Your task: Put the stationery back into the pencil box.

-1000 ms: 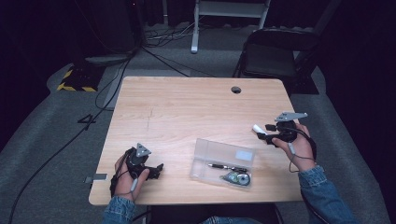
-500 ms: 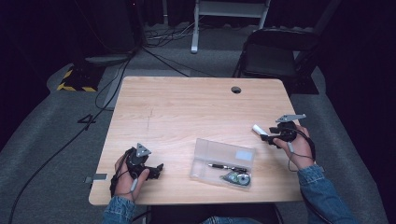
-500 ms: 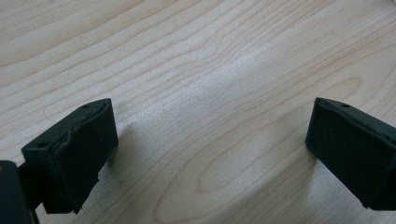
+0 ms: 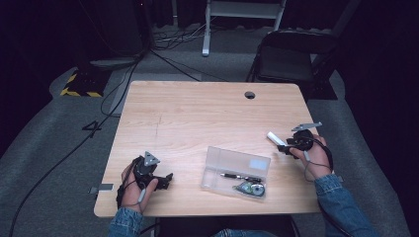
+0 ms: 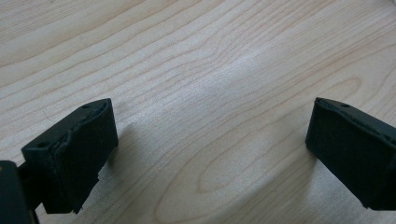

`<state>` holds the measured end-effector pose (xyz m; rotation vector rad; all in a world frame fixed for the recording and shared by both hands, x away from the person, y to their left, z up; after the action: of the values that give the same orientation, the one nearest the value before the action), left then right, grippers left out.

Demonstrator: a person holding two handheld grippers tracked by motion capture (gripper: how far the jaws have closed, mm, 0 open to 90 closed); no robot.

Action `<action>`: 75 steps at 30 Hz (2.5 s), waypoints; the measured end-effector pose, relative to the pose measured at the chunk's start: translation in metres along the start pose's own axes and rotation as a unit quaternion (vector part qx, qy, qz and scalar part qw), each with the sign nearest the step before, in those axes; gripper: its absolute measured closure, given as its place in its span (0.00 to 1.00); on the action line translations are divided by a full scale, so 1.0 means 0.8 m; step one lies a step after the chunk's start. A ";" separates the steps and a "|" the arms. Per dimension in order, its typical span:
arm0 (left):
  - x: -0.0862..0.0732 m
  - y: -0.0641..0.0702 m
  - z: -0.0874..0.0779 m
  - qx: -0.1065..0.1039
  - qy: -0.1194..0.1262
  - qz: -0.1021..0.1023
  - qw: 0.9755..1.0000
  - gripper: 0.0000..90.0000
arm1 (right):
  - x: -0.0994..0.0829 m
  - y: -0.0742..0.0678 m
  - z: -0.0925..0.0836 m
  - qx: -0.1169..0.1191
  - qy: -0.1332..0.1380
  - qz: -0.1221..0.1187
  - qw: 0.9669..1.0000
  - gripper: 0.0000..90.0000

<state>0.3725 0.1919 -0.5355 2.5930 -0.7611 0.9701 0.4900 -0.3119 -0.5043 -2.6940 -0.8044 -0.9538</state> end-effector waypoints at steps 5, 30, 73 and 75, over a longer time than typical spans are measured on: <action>0.000 0.000 0.000 0.000 0.000 0.000 1.000 0.03 | -0.003 0.002 0.004 -0.006 -0.002 -0.009 1.000 0.59; 0.000 0.000 0.000 0.000 0.000 0.000 1.000 0.03 | -0.006 -0.001 0.004 0.000 -0.019 -0.013 1.000 0.80; 0.000 0.000 0.000 0.000 0.000 0.000 1.000 0.03 | 0.054 -0.113 -0.095 0.077 0.054 -0.118 0.988 0.80; 0.000 0.000 0.000 0.000 0.000 0.000 1.000 0.03 | 0.055 -0.120 -0.097 0.087 0.055 -0.125 0.987 0.80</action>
<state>0.3725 0.1919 -0.5354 2.5935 -0.7615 0.9705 0.4251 -0.2377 -0.4175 -2.4090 -1.1625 -1.0206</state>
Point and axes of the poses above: each handheld gripper's, and its own axes: z roughly forward along the jaws, x roughly out of its top, y roughly to its right, the point moved 4 cm from there along z, roughly forward along the jaws, and after that the axes turned 3 degrees about -x, right-handed, at the moved point
